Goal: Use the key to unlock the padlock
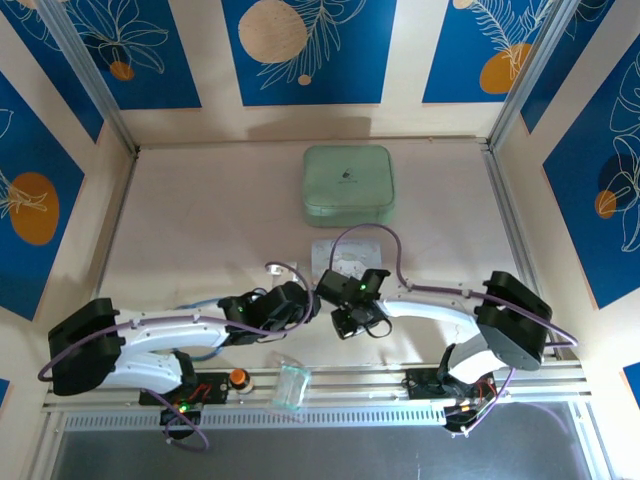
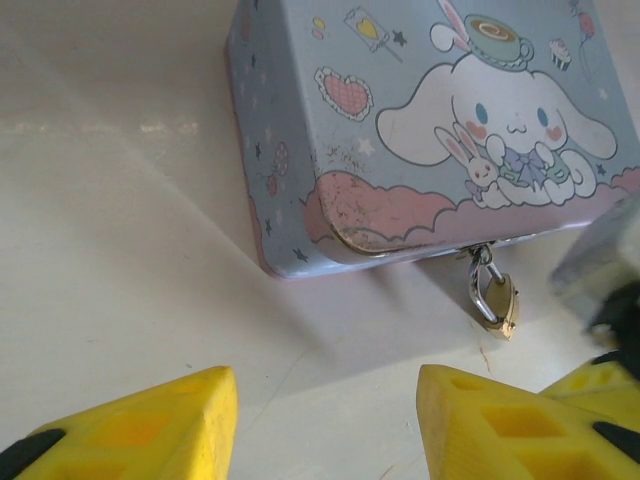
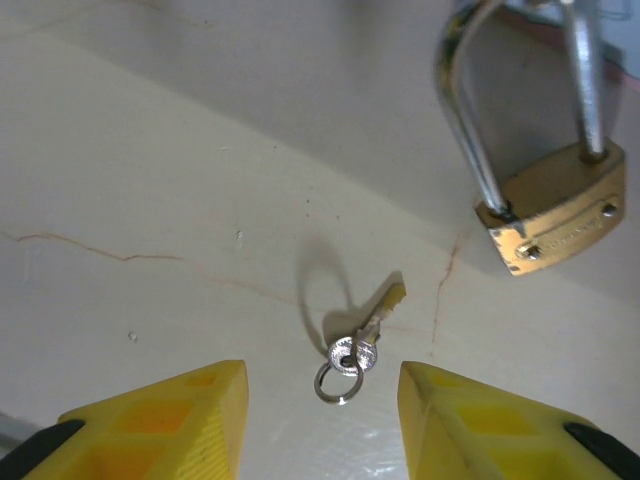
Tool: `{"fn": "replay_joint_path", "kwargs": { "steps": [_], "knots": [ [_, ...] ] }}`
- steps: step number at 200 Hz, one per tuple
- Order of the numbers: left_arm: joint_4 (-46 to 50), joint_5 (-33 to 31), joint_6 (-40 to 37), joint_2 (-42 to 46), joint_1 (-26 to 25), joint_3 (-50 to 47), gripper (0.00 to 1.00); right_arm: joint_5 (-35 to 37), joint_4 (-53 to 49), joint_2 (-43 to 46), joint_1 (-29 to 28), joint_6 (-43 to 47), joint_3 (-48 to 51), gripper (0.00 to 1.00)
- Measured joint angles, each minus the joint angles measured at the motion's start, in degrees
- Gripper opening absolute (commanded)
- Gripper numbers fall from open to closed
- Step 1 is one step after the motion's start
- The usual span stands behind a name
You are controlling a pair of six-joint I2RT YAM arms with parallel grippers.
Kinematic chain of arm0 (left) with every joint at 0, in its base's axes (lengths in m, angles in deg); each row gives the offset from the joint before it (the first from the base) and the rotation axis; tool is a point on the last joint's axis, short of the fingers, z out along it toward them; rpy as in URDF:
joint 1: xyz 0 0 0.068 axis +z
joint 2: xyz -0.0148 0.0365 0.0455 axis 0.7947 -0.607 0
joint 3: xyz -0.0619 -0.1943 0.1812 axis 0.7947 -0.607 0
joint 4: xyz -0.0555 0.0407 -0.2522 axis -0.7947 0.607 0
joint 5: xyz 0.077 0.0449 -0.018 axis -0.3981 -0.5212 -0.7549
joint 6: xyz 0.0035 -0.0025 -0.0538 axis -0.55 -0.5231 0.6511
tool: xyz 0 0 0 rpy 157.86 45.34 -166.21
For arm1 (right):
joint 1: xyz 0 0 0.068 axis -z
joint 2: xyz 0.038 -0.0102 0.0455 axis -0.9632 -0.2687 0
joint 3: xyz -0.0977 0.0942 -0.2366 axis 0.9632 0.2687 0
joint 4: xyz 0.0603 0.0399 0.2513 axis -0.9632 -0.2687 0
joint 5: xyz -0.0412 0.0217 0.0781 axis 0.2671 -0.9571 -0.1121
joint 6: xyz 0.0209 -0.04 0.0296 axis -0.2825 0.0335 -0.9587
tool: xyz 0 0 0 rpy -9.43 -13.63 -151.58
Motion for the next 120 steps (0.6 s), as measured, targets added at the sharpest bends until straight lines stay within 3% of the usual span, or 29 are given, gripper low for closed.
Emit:
{"fn": "replay_joint_path", "kwargs": {
  "steps": [120],
  "knots": [
    [2.23, -2.14, 0.96, 0.24, 0.04, -1.29, 0.50, 6.78, -4.20, -8.98, -4.50, 0.55, -2.93, 0.35]
  ]
}}
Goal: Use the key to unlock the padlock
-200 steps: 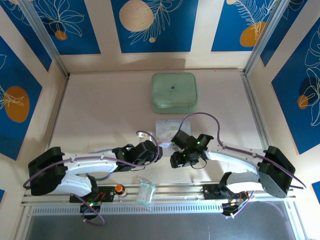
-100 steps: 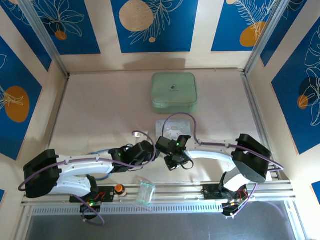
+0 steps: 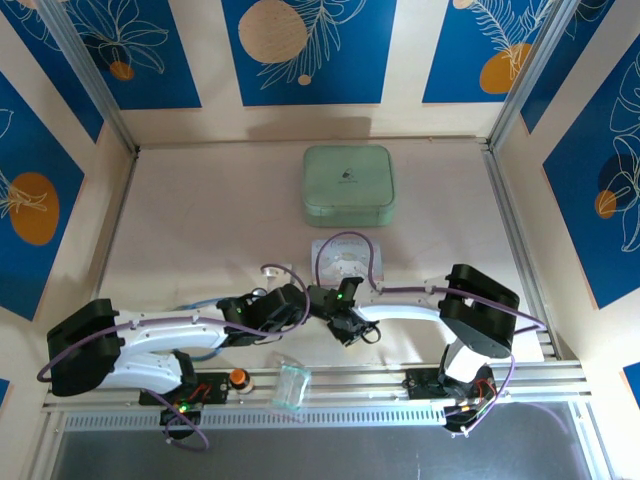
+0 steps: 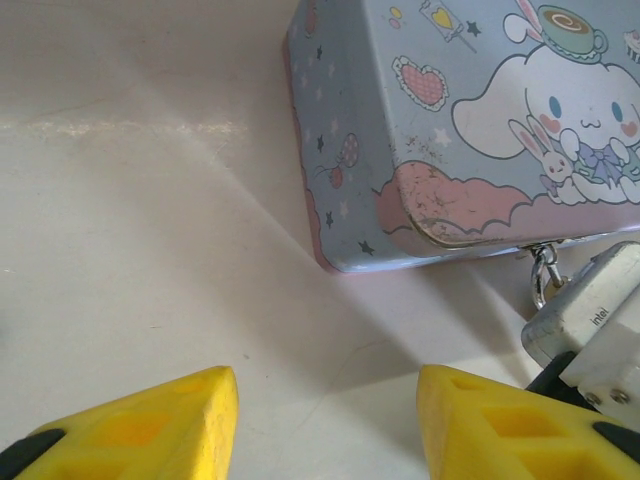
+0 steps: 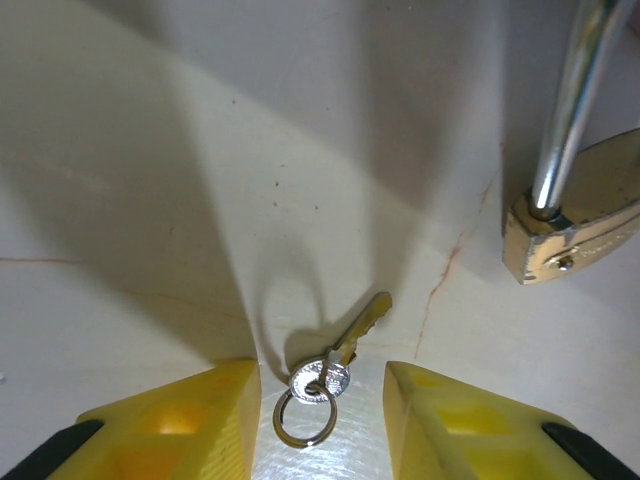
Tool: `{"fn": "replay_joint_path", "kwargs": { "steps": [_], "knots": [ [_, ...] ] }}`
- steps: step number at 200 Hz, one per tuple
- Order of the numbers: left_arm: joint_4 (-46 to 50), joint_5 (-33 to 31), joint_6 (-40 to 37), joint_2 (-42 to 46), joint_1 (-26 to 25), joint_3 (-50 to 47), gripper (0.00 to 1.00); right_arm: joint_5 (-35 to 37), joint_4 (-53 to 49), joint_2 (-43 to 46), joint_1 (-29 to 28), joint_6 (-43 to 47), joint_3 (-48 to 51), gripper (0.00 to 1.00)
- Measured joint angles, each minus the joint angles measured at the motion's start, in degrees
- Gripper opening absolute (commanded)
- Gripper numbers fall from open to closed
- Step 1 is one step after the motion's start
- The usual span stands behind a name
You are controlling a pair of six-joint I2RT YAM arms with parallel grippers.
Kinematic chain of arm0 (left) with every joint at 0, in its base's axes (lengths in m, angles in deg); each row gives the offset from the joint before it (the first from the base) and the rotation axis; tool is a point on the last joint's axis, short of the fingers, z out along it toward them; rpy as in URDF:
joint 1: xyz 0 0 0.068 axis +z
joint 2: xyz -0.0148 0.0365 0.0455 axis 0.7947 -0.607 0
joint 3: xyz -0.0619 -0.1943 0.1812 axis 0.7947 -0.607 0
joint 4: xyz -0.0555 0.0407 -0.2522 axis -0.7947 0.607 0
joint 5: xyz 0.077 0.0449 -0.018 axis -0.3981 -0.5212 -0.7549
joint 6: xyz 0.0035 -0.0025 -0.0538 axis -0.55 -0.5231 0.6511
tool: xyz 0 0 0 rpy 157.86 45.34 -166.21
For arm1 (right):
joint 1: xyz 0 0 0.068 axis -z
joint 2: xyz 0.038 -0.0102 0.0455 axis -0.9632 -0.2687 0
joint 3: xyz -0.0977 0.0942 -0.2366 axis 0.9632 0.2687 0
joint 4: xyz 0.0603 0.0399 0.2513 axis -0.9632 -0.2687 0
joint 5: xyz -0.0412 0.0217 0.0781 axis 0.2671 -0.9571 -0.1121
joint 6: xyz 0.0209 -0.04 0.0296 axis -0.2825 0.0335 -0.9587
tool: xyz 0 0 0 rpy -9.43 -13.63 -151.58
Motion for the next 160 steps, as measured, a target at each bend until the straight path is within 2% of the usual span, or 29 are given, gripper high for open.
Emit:
{"fn": "replay_joint_path", "kwargs": {
  "steps": [22, 58, 77, 100, 160],
  "knots": [
    [0.00, -0.20, 0.11, 0.00, -0.02, -0.31, 0.50, -0.44, 0.39, -0.35, 0.00, 0.17, -0.13, 0.29],
    [0.87, -0.90, 0.13, 1.29, 0.00, -1.25, 0.50, -0.81, -0.44, -1.84, -0.22, -0.26, -1.46, 0.26],
    [1.09, -1.49, 0.20, 2.23, 0.00, -1.88, 0.50, -0.81, -1.73, -2.82, -0.39, -1.99, -2.58, 0.15],
    [1.29, -1.68, 0.37, 2.73, 0.00, -2.08, 0.50, -0.81, -2.16, -2.86, -0.57, -3.65, -2.91, 0.10],
    [-0.90, -1.64, 0.37, 2.80, -0.02, -2.05, 0.50, -0.48, -1.20, 1.01, -0.09, -5.22, 0.17, 0.04]
  ]
}}
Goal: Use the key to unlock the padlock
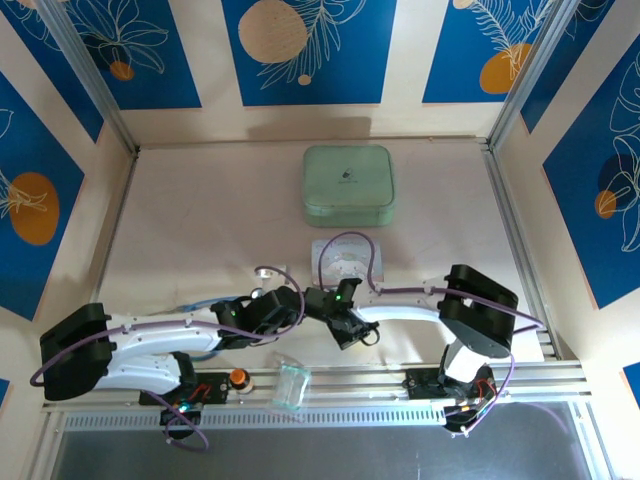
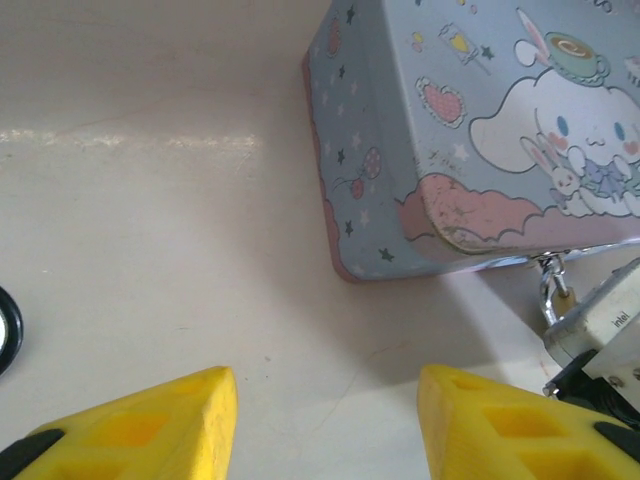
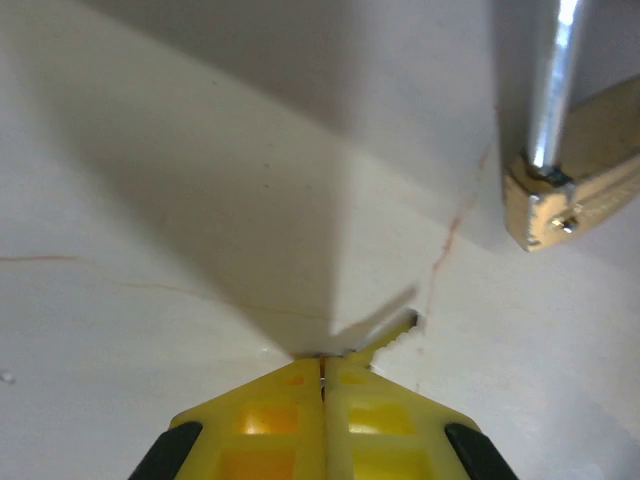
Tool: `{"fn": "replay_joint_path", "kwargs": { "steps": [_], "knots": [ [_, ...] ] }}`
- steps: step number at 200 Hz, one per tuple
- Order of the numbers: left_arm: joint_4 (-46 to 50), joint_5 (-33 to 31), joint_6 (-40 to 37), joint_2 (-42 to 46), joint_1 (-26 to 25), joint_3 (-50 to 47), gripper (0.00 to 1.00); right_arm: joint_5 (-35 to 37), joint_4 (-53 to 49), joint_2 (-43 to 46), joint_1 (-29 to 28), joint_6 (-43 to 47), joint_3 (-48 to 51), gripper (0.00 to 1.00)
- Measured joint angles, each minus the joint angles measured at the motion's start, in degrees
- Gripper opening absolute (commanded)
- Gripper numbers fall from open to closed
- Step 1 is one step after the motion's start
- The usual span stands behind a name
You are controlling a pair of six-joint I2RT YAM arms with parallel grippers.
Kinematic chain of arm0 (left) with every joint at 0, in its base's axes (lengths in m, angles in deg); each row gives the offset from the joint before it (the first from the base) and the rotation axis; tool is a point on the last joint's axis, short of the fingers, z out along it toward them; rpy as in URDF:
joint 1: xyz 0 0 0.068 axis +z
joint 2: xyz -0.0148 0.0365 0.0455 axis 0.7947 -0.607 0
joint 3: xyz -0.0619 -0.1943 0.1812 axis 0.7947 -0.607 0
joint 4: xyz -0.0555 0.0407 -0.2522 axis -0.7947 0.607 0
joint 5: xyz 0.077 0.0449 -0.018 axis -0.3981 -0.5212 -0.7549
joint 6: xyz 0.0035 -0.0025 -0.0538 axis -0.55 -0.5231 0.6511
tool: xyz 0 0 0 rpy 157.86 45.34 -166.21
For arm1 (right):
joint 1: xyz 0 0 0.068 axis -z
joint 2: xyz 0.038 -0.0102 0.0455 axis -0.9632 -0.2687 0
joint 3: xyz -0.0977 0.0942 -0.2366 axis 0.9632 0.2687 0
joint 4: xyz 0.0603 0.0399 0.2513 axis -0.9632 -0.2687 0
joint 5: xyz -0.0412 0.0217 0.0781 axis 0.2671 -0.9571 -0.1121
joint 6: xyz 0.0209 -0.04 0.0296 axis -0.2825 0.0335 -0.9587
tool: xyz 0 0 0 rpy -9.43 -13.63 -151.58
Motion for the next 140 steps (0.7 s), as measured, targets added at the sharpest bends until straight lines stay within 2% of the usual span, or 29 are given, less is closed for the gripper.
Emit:
{"fn": "replay_joint_path", "kwargs": {
  "steps": [30, 76, 105, 140],
  "knots": [
    [-4.94, 0.98, -0.57, 0.35, 0.00, -1.01, 0.48, -4.85, 4.35, 9.31, 4.22, 0.04, 4.94, 0.03],
    [-16.04, 4.96, -4.61, 1.20, -0.02, -4.39, 0.49, -21.35, 15.82, 26.34, 16.13, 0.09, 14.67, 0.02],
    [-22.29, 7.98, -5.90, 0.22, -0.02, -4.70, 0.49, -31.08, 19.82, 32.30, 22.69, 0.04, 18.64, 0.01],
    [-28.09, 9.57, -2.97, -2.60, -0.42, -4.87, 0.58, -37.57, 22.73, 35.76, 25.49, -1.22, 18.84, 0.00]
  ]
}}
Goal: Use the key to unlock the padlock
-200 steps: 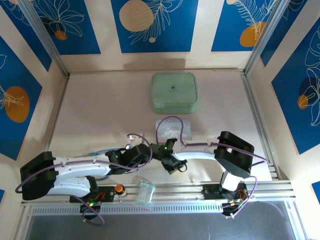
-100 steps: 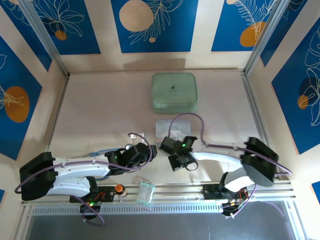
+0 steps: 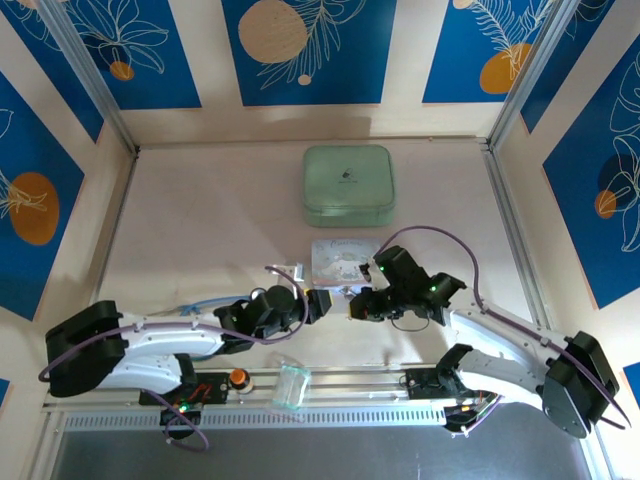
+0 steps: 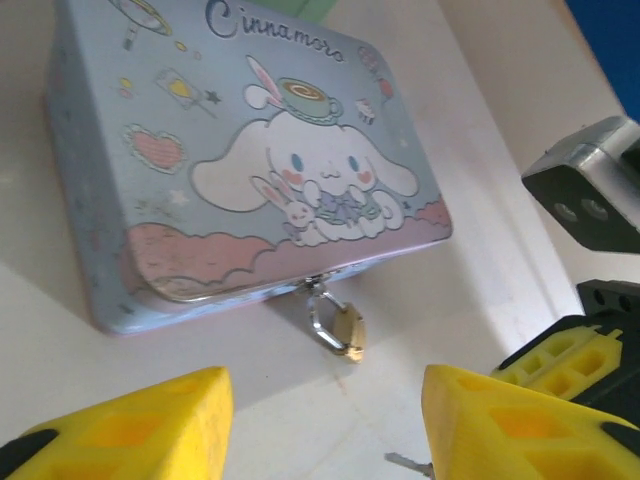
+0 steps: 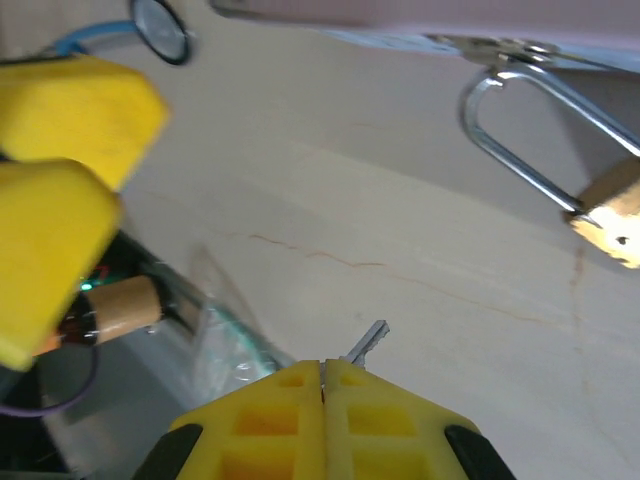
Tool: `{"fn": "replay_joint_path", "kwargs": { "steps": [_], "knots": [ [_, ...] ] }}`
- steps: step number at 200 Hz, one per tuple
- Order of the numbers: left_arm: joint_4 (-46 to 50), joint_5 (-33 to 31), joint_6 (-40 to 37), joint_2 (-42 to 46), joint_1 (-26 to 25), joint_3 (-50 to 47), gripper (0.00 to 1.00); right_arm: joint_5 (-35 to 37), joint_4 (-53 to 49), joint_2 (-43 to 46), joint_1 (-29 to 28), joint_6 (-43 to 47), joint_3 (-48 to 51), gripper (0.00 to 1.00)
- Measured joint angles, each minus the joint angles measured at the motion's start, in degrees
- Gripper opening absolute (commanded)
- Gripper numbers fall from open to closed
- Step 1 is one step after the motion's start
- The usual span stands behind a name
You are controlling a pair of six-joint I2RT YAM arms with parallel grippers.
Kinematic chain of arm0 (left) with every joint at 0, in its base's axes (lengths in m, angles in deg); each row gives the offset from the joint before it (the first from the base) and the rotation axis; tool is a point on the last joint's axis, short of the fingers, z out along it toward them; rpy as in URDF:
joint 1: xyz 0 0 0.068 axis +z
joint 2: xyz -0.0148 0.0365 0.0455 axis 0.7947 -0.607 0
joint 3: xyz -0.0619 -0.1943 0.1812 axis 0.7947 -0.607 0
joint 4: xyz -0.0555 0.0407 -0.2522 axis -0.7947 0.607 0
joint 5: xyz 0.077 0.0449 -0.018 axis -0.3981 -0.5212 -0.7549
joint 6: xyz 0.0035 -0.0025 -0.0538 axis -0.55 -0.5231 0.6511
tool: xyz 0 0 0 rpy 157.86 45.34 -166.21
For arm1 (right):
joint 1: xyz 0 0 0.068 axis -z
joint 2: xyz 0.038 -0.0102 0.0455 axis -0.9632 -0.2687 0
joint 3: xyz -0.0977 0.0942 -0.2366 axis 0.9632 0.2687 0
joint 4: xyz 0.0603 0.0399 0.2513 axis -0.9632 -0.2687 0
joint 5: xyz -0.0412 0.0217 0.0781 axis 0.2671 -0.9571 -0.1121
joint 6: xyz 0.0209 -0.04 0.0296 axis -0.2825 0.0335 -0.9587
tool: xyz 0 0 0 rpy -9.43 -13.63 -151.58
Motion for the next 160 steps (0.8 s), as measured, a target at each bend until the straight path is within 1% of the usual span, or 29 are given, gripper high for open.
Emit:
{"fn": "replay_joint_path", "kwargs": {
  "steps": [20, 34, 51, 81, 92, 110, 160],
  "knots": [
    [-6.08, -0.13, 3.78, -0.26, -0.63, -2.01, 0.75, -2.10, 1.77, 0.39, 0.94, -2.14, 0.00, 0.00],
    [-10.45, -1.49, 5.95, -0.07, -1.36, -4.11, 0.81, -3.45, 3.30, 0.72, 1.84, -4.20, 0.00, 0.00],
    [-11.96, -3.98, 7.21, 2.19, -2.71, -5.64, 0.89, -5.05, 5.51, 1.92, 3.39, -7.02, 0.00, 0.00],
    [-15.72, -7.21, 8.28, 8.17, -3.37, -5.90, 0.88, -7.23, 9.25, 4.26, 5.64, -11.02, -0.04, 0.00],
    [-18.84, -7.23, 7.89, 8.39, -3.37, -5.90, 0.82, -8.11, 11.02, 4.63, 5.99, -12.92, -0.09, 0.00],
    [-24.09, -6.43, 6.56, 6.43, -3.37, -5.95, 0.79, -9.27, 13.99, 4.66, 6.01, -16.04, -0.46, 0.00],
    [-37.53, -2.64, 3.69, -1.95, -3.37, -6.12, 0.79, -11.06, 19.76, 5.62, 6.29, -23.23, -3.69, 0.00]
  ]
}}
